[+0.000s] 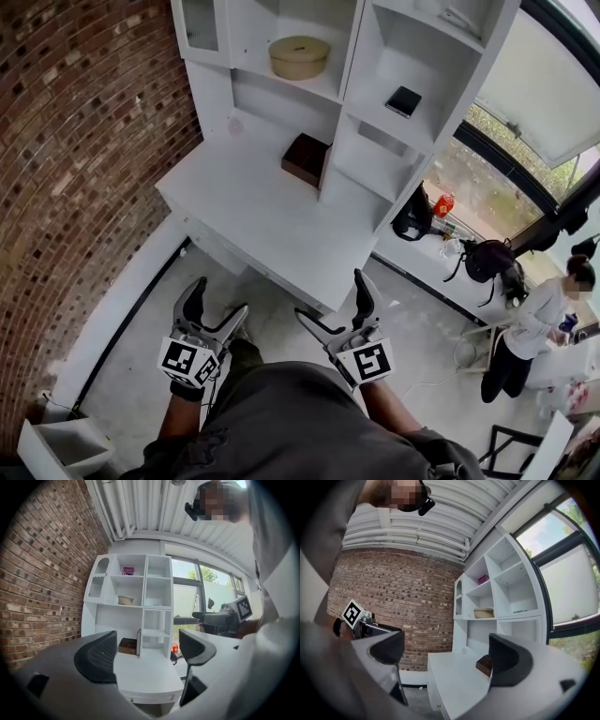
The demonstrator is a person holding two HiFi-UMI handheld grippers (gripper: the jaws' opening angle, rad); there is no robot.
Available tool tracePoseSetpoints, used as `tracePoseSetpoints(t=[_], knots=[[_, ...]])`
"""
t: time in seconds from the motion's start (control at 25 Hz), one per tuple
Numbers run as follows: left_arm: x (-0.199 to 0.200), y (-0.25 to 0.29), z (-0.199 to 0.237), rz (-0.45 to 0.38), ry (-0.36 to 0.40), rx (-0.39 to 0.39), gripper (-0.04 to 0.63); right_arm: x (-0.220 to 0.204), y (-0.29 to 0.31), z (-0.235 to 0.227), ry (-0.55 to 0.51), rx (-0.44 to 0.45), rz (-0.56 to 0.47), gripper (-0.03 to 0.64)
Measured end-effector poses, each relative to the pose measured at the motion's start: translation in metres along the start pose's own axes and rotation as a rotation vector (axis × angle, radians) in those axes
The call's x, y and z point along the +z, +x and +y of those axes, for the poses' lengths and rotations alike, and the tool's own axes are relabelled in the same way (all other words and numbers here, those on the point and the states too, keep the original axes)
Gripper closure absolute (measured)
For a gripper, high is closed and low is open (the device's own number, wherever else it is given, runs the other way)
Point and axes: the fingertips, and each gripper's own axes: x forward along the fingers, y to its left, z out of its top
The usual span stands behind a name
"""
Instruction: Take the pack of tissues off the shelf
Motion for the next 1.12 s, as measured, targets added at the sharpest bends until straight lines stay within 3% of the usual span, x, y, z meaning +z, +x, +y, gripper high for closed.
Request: tracePoseSetpoints(t=[0.36, 0.8, 1.12], knots=[[0.003, 0.078, 0.098, 0.024, -0.025, -0.072, 0.183, -0.012, 0.113, -0.026, -0.008, -0.048, 0.047, 0.057], [0.046, 0.184, 0.237, 0.029, -0.015, -0.233, 0.184, 0.010, 0.260, -0.080, -0.011, -0.210, 0.058, 0.058], [0.068, 0.235, 0.279, 0.013, -0.009, -0.303, 0.186, 0.026, 0.305, -0.109, -0.014, -0.278, 0.045, 0.058]])
